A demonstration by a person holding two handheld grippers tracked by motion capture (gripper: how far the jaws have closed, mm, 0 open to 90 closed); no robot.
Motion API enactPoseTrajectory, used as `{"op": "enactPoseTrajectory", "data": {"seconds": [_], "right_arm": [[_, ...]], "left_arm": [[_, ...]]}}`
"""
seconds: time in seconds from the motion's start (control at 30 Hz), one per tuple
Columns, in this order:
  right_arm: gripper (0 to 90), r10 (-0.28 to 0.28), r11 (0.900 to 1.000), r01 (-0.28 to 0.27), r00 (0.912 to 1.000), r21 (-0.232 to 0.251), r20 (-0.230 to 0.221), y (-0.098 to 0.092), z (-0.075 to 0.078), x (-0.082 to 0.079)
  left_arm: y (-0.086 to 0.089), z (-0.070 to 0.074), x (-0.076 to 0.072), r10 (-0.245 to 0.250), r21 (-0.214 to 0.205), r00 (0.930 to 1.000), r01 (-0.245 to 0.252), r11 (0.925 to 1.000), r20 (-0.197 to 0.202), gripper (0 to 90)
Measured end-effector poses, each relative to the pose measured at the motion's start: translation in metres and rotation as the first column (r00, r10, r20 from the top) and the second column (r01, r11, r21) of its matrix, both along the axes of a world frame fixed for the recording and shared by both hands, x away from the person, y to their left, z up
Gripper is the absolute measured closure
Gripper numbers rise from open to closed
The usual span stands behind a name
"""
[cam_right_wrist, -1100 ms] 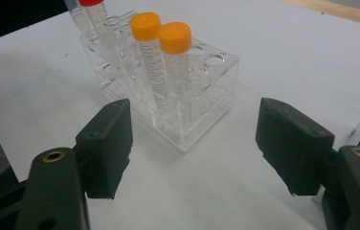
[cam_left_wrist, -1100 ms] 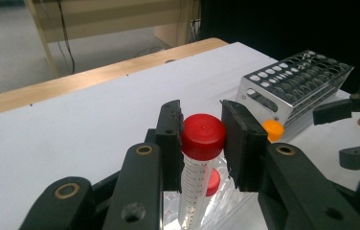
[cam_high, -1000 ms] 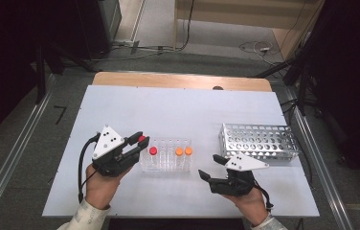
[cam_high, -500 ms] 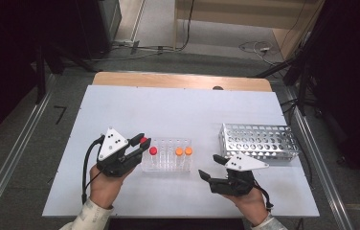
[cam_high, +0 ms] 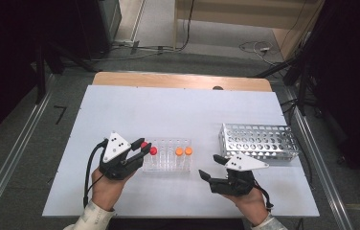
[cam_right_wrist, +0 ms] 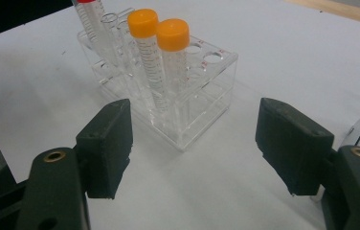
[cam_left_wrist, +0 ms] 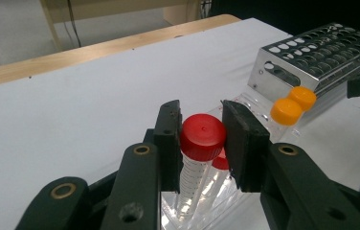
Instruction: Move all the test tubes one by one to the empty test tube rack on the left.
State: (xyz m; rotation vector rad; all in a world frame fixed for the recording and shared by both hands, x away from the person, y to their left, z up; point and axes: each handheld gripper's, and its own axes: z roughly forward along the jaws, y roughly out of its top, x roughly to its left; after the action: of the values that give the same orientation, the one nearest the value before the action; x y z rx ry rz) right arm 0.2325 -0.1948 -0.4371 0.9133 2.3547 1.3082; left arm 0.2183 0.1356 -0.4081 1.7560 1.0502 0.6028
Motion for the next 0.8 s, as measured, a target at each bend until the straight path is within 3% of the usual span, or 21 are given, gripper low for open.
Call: {"op": "enactPoseTrajectory", "data": {"seconds": [0.6,0.8], "right_arm": [[27.5,-0.010,0.9999,0.010,0.9999,0.003,0.004,-0.0013,-0.0002,0.0009],[27.5,-0.015,0.9999,0.015,0.9999,0.006,0.005,-0.0023,-0.0002,0.0014]], "left_arm": [[0.0021,0.0029,-0.0024,-0.005,-0.049,0.9999,0.004,0.9988,-0.009,58.5],[0.0018,0.0043,-0.0024,0.003,-0.079,0.9996,-0.006,0.9968,-0.027,44.8]]}}
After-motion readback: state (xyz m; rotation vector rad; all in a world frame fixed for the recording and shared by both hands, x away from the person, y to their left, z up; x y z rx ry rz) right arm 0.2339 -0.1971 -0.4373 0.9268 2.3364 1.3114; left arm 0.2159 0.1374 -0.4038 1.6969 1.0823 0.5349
